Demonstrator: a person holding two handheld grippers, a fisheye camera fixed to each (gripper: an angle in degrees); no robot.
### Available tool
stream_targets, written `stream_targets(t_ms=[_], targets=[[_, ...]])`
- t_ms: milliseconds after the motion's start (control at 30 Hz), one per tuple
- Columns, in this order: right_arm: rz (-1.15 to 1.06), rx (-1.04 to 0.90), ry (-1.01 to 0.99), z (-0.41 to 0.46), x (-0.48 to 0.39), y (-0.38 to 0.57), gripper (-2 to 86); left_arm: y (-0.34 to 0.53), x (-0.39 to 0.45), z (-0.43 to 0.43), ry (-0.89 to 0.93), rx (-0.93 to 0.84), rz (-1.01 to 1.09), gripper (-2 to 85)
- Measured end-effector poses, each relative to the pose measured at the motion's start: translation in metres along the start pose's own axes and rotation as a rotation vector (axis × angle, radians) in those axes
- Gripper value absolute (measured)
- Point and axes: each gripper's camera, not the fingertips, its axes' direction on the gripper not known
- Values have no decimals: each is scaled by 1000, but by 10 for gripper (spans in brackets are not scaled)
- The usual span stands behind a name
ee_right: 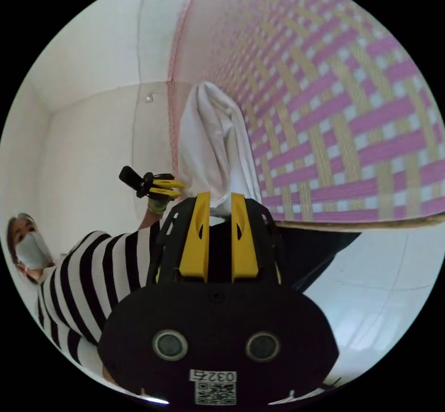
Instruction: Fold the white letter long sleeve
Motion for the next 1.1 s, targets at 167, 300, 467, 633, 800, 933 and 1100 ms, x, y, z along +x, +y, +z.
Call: stream_targets(t_ms=[167, 300, 467, 633, 800, 933, 1100], targets=[[-331, 135, 92, -28, -86, -55, 38, 43, -4, -39, 16, 230, -255, -10], [-480, 36, 43, 13, -116, -118, -3, 65, 7, -31, -28, 231, -375, -10], [-380, -31, 123, 48, -63, -195, -9, 106, 11, -10, -196, 280, -507, -9], [-252, -3, -27, 28, -31, -220, -10, 103, -1, -24, -86, 343, -533, -9], [-418, -21, -91, -15, -61, -180, -10, 127, 43, -71, -22, 530, -452, -9], [-406, -217, 16, -2, -43, -147, -9, 123, 58, -71, -88, 359, -466, -9], [-309, -270, 97, 7, -4, -161, -6, 127, 28, -65, -43, 257, -585, -8]])
